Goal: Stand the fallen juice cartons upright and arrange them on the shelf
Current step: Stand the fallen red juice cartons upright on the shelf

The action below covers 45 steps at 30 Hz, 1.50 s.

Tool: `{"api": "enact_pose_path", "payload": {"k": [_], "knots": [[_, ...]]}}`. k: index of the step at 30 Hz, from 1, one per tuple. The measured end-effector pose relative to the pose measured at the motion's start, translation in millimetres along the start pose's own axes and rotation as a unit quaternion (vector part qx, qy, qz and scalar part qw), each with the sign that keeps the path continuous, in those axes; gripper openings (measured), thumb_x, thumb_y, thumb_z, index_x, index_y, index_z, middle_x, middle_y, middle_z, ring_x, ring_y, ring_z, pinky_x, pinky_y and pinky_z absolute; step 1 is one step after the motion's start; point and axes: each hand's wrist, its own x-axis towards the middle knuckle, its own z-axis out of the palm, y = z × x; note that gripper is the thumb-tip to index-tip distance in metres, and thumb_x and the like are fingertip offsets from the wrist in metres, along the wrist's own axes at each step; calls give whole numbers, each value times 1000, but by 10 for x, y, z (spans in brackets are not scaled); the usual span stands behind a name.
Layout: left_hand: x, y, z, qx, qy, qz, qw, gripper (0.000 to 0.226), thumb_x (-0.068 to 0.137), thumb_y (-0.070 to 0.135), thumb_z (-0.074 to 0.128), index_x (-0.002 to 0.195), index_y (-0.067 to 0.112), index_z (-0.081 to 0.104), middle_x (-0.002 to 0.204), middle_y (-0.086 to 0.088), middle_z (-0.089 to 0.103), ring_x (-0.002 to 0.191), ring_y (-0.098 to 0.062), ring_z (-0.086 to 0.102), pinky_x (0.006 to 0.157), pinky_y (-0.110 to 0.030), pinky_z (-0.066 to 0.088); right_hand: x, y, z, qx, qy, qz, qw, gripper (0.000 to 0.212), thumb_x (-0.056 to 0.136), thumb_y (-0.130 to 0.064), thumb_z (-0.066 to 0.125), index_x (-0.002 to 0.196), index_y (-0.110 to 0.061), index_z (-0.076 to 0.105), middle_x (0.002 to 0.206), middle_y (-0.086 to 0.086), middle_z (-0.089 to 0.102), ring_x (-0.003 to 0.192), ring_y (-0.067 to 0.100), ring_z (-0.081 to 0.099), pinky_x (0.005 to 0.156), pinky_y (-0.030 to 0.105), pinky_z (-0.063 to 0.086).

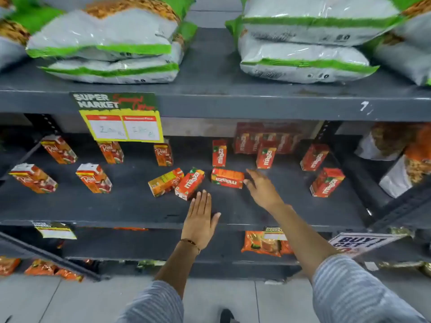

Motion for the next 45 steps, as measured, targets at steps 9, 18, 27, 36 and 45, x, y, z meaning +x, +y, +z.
{"api": "enact_pose_path", "payload": {"k": [9, 18, 27, 36, 45], "knots": [[185, 55, 125, 13, -27, -27, 999, 64, 97, 45, 21, 144, 5, 1, 156, -12, 5, 144, -23, -2, 115, -30, -8, 474, -98, 4, 26, -116, -1, 993, 50, 93, -31, 50, 137, -10, 42, 143, 14, 46, 131, 30, 42, 107, 37, 33], [207, 31, 213, 24, -38, -42, 998, 64, 95, 48, 15, 144, 10, -4, 157, -8, 1, 144, -21, -5, 113, -30, -10, 663, -59, 74, -47, -199, -3, 979, 53, 94, -38, 45, 140, -14, 36, 143, 13, 44, 128, 30, 44, 100, 37, 37], [208, 23, 214, 31, -33, -32, 998, 65, 95, 47, 18, 144, 8, 2, 157, -11, 7, 144, -24, 1, 114, -31, -8, 589, -82, 98, -101, -145, -40, 983, 41, 91, -38, 49, 123, -12, 52, 122, 13, 62, 107, 30, 60, 81, 35, 46], [198, 37, 158, 26, -17, -18, 999, 63, 95, 43, 30, 142, 1, 20, 151, -19, 25, 141, -32, 21, 115, -41, 10, 433, -3, 129, 134, -49, 79, 987, 23, 80, -28, 65, 75, -6, 68, 74, 4, 69, 73, 18, 64, 66, 31, 50], [217, 12, 183, 27, -15, -14, 999, 63, 95, 44, 27, 142, 3, 17, 153, -17, 22, 142, -31, 17, 115, -36, 4, 161, 89, -206, 540, -190, 55, 818, 13, 83, -20, 64, 77, -17, 75, 76, -3, 76, 70, 8, 71, 63, 21, 56]]}}
